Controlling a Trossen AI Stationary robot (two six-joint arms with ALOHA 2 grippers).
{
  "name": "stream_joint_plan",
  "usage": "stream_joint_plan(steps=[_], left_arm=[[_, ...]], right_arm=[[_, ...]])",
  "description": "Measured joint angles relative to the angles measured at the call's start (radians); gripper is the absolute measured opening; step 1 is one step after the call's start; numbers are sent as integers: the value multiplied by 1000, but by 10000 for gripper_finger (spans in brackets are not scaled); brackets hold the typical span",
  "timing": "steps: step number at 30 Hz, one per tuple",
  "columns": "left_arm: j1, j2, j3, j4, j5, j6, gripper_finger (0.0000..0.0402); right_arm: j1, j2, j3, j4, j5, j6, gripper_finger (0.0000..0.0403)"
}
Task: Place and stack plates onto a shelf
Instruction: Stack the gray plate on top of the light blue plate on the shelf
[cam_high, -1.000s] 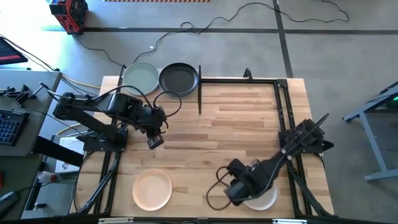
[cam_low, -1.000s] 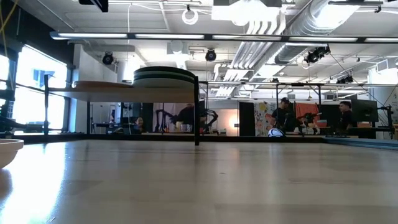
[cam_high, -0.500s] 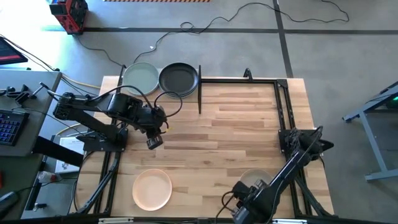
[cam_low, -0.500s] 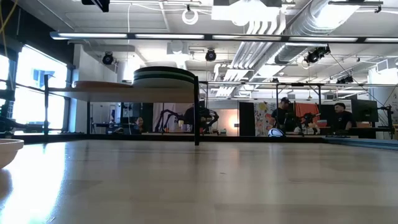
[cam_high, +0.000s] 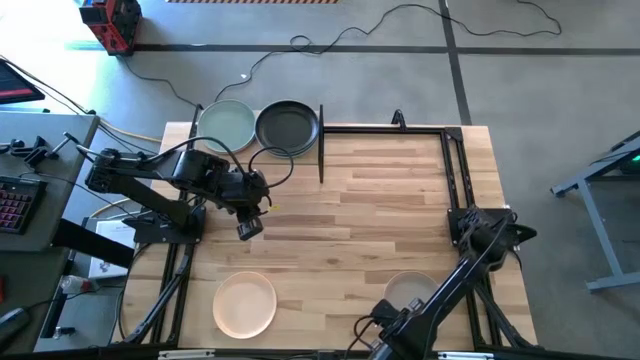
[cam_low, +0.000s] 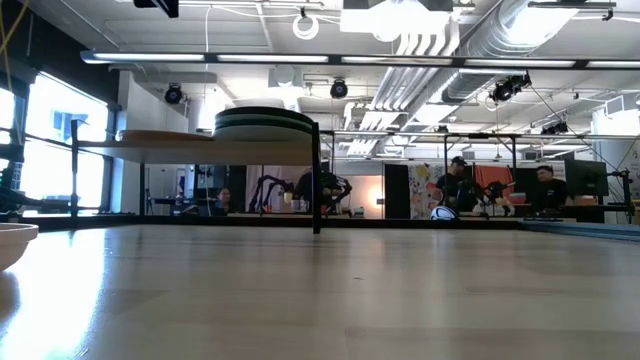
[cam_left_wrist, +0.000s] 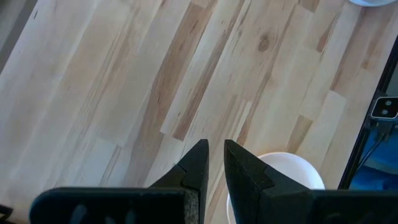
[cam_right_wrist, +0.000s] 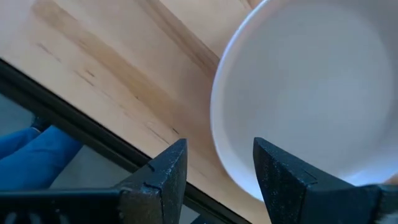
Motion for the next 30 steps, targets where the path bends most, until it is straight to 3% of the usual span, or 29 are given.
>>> stream_joint_plan(steps=[13, 24, 30], left_arm=[[0, 0, 0, 0, 3, 0, 42], [0, 0, 0, -2, 3, 0, 42], [0, 0, 0, -2, 4, 0, 42]], right_arm=[[0, 87, 0, 49, -9, -31, 161], [-2, 134, 3, 46, -88, -30, 160], [-5, 135, 4, 49, -91, -30, 116]])
